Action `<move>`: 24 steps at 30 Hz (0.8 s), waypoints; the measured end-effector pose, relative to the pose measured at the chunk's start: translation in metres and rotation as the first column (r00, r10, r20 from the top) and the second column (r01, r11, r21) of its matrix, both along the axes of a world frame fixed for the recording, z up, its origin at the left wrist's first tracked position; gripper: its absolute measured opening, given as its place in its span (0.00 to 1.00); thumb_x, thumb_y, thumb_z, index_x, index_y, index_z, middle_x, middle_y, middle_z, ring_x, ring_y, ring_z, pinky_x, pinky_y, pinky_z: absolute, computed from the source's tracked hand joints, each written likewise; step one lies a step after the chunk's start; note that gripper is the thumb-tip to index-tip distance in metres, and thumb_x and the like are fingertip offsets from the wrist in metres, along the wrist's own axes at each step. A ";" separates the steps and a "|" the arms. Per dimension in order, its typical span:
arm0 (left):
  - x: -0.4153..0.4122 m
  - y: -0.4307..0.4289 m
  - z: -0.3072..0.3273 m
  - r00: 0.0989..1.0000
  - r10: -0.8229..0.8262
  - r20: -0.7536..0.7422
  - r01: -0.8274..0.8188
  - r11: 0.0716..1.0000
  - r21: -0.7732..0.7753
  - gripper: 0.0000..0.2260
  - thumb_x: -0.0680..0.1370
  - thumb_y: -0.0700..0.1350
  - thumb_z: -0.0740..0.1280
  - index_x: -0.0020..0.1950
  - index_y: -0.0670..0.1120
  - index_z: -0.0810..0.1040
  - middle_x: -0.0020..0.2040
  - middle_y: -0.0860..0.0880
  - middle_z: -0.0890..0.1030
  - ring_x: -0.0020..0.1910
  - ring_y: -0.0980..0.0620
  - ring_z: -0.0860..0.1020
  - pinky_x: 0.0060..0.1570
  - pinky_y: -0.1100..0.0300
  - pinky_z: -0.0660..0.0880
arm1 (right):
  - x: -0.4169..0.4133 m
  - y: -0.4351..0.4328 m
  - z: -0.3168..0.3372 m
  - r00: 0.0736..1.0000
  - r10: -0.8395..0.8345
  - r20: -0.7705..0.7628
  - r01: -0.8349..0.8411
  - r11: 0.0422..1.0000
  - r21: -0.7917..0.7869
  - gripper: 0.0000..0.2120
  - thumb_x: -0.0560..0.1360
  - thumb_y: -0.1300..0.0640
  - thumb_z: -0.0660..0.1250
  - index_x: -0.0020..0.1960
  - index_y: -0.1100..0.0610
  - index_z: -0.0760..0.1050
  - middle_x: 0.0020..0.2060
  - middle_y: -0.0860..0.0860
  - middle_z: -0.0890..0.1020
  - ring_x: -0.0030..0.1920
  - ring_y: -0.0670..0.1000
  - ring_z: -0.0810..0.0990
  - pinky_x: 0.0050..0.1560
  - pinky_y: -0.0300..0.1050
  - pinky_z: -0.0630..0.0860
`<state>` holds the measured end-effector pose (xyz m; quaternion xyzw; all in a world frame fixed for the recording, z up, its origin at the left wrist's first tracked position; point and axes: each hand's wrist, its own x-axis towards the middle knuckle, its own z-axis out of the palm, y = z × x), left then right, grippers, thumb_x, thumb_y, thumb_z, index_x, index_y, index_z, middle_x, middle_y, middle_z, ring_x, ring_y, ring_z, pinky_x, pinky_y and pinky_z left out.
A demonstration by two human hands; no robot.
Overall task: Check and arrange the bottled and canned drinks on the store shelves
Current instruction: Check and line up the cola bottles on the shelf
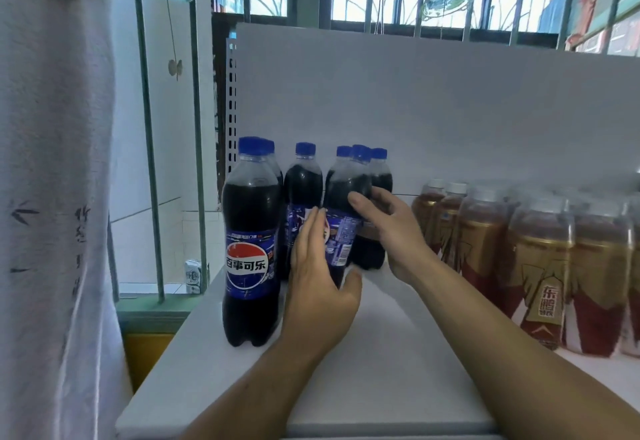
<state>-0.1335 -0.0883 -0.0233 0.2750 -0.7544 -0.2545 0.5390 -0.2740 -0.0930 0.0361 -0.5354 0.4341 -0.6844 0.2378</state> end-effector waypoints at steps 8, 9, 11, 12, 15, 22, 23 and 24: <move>-0.003 0.005 0.003 1.000 -0.026 -0.014 0.029 0.970 0.241 0.34 0.72 0.53 0.76 0.71 0.67 0.61 0.63 0.68 0.69 0.58 0.68 0.72 0.62 0.62 0.69 | -0.017 0.017 0.006 0.962 0.090 0.258 -0.072 0.994 -0.076 0.15 0.78 0.52 0.68 0.60 0.59 0.80 0.43 0.47 0.87 0.41 0.43 0.86 0.37 0.36 0.79; -0.003 0.006 0.004 0.999 -0.040 -0.035 0.048 0.961 0.273 0.33 0.70 0.54 0.77 0.69 0.66 0.64 0.60 0.67 0.73 0.54 0.68 0.75 0.58 0.64 0.71 | -0.017 0.019 0.006 0.962 0.088 0.258 -0.070 0.995 -0.077 0.15 0.78 0.52 0.68 0.61 0.60 0.80 0.43 0.47 0.87 0.41 0.43 0.86 0.37 0.36 0.79; -0.004 0.006 0.005 0.990 -0.085 -0.111 0.119 0.930 0.348 0.29 0.69 0.51 0.79 0.65 0.62 0.70 0.55 0.61 0.81 0.47 0.66 0.80 0.47 0.68 0.75 | -0.014 0.021 0.006 0.959 0.083 0.271 -0.062 0.995 -0.084 0.20 0.76 0.50 0.70 0.64 0.60 0.79 0.46 0.48 0.87 0.43 0.44 0.86 0.40 0.37 0.80; -0.004 0.006 0.006 0.979 -0.123 -0.163 0.178 0.907 0.382 0.26 0.69 0.48 0.79 0.64 0.59 0.74 0.51 0.58 0.83 0.45 0.65 0.81 0.42 0.71 0.75 | -0.014 0.021 0.006 0.952 0.095 0.291 -0.072 0.994 -0.086 0.23 0.74 0.48 0.71 0.65 0.60 0.78 0.49 0.49 0.87 0.47 0.46 0.86 0.43 0.39 0.81; -0.005 0.009 0.009 0.906 -0.289 -0.310 0.410 0.780 0.473 0.22 0.67 0.47 0.79 0.59 0.52 0.82 0.47 0.52 0.86 0.43 0.55 0.84 0.38 0.66 0.76 | -0.010 0.026 0.007 0.872 0.293 0.392 -0.286 0.955 -0.079 0.26 0.71 0.43 0.71 0.62 0.59 0.80 0.54 0.56 0.85 0.53 0.54 0.84 0.59 0.52 0.79; -0.011 0.013 0.009 0.886 -0.304 -0.350 0.456 0.715 0.531 0.23 0.67 0.55 0.72 0.60 0.50 0.80 0.53 0.49 0.85 0.49 0.52 0.84 0.45 0.55 0.80 | -0.012 0.030 0.012 0.748 0.404 0.526 -0.405 0.906 -0.121 0.28 0.73 0.49 0.73 0.68 0.62 0.74 0.50 0.59 0.83 0.44 0.54 0.83 0.45 0.50 0.83; -0.011 0.013 0.010 0.891 -0.283 -0.354 0.441 0.725 0.529 0.23 0.66 0.55 0.72 0.60 0.51 0.80 0.54 0.49 0.85 0.50 0.52 0.84 0.48 0.51 0.81 | -0.011 0.029 0.012 0.752 0.390 0.532 -0.385 0.914 -0.126 0.32 0.72 0.49 0.74 0.72 0.61 0.71 0.53 0.60 0.81 0.45 0.54 0.82 0.44 0.50 0.82; -0.010 0.012 0.010 0.890 -0.275 -0.363 0.441 0.720 0.537 0.23 0.67 0.55 0.73 0.59 0.50 0.80 0.54 0.47 0.85 0.50 0.50 0.84 0.51 0.48 0.82 | -0.012 0.028 0.012 0.753 0.390 0.530 -0.379 0.915 -0.136 0.35 0.71 0.49 0.75 0.73 0.61 0.70 0.54 0.60 0.80 0.46 0.55 0.82 0.44 0.50 0.82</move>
